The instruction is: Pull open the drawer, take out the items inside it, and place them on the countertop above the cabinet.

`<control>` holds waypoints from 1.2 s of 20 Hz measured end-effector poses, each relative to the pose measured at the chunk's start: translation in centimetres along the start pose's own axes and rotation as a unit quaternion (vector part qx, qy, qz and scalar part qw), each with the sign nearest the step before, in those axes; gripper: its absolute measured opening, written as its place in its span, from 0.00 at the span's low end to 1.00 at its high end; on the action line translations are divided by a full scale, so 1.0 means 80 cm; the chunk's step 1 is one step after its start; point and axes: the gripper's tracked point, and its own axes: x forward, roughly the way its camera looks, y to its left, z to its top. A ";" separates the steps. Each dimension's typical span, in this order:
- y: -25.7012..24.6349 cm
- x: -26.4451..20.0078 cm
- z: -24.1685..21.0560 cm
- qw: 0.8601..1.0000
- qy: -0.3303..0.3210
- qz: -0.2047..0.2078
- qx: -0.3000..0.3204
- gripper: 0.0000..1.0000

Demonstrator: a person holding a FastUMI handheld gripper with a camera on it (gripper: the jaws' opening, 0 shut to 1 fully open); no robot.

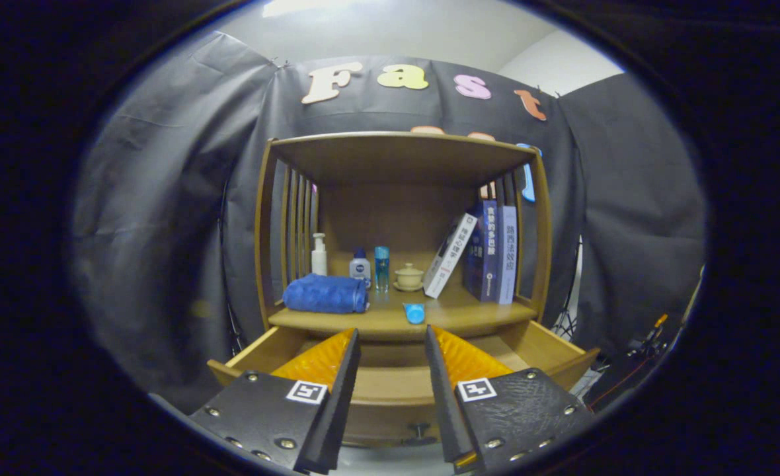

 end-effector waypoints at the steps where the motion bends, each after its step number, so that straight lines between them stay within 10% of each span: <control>1: -0.004 -0.006 -0.018 1.000 0.012 -0.006 0.000 0.57; 5: -0.007 -0.016 -0.074 0.998 0.052 -0.007 0.017 0.57; 11: -0.023 0.002 -0.115 0.995 0.084 -0.020 0.043 0.96; 24: -0.020 0.027 -0.139 0.994 0.092 0.013 0.064 0.96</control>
